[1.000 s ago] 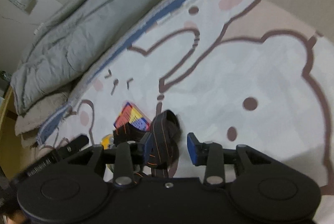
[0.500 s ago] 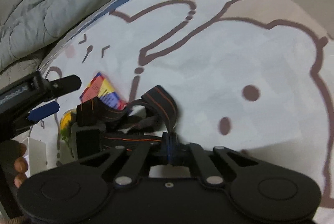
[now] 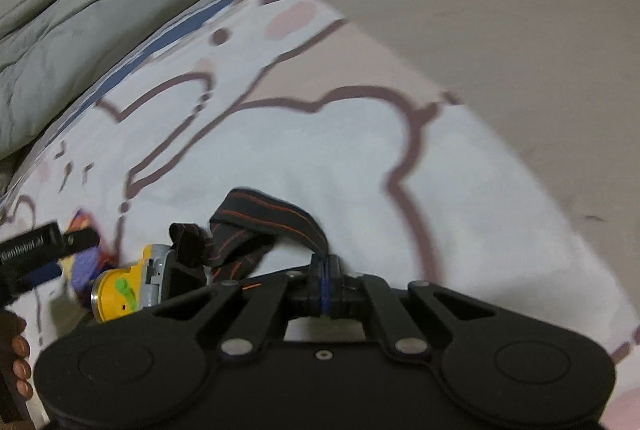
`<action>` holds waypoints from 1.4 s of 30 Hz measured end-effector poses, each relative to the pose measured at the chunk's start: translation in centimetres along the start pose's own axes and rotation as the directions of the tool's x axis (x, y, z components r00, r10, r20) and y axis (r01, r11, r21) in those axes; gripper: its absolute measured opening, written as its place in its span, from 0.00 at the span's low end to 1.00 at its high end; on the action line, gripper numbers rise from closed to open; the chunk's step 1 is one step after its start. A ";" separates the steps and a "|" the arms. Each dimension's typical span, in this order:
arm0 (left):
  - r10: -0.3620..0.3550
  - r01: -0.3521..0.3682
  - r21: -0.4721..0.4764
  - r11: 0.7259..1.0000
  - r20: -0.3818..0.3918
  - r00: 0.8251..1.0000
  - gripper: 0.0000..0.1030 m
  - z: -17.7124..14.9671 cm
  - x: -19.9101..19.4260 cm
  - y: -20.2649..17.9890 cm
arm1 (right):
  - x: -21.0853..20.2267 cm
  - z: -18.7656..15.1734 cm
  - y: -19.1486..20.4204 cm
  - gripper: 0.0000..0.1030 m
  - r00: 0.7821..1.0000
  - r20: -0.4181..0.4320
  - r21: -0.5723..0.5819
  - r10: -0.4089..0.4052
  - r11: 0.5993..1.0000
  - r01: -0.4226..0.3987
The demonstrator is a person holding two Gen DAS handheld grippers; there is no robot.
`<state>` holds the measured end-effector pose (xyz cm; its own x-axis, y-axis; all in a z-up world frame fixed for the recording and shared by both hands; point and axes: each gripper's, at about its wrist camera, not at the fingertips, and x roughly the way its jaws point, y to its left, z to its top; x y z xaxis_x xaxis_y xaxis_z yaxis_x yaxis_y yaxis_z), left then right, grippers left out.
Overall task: Organize objects
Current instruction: 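Lift the headlamp with the right tool while the left tool grasps the printed card box, then regrip the headlamp by its yellow body with the right tool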
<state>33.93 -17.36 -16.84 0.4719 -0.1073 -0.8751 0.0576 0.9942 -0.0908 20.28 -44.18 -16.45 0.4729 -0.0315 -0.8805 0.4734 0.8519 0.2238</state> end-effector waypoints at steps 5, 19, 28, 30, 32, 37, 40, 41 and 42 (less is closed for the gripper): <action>0.010 -0.010 -0.040 0.999 0.005 1.000 0.76 -0.6 0.3 0.1 | -0.9 0.4 -3.1 0.00 1.000 -0.007 0.048 0.019 0.999 -0.019; -0.033 0.036 0.078 0.996 -0.034 0.999 0.68 -4.2 -2.8 2.3 | -4.9 0.7 -2.4 0.21 0.992 0.040 0.033 0.116 0.993 -0.117; -0.052 0.063 0.146 0.987 -0.077 0.996 0.58 -7.0 -5.3 4.4 | -6.3 0.3 2.1 0.19 0.977 0.023 -0.052 0.211 0.976 -0.210; -0.057 0.067 0.136 0.988 -0.074 0.996 0.58 -7.3 -5.6 4.9 | -6.2 -0.1 3.6 0.11 0.966 -0.018 -0.086 0.258 0.962 -0.259; -0.062 0.070 0.135 0.988 -0.062 0.996 0.58 -7.5 -5.9 5.2 | -5.7 -0.6 5.2 0.09 0.956 -0.072 -0.118 0.283 0.950 -0.290; -0.060 0.066 0.135 0.989 -0.049 0.997 0.58 -7.8 -6.1 5.4 | -2.5 -1.9 7.9 0.06 0.947 -0.200 -0.161 0.251 0.945 -0.285; -0.048 0.056 0.149 0.987 -0.056 0.997 0.59 -7.7 -5.9 5.1 | -1.1 -2.3 8.1 0.06 0.953 -0.187 -0.153 0.239 0.951 -0.268; -0.045 0.053 0.149 0.987 -0.056 0.997 0.59 -7.6 -5.9 5.0 | -0.7 -2.2 7.9 0.06 0.955 -0.178 -0.127 0.236 0.957 -0.260; -0.042 0.050 0.147 0.988 -0.056 0.998 0.63 -7.6 -5.9 5.0 | -0.6 -2.0 7.5 0.01 0.960 -0.169 -0.100 0.223 0.965 -0.242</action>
<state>24.79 -11.68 -15.78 0.4190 -0.1487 -0.8957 0.2100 0.9756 -0.0638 22.04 -36.70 -15.13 0.4341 0.2478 -0.8661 0.2681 0.8823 0.3868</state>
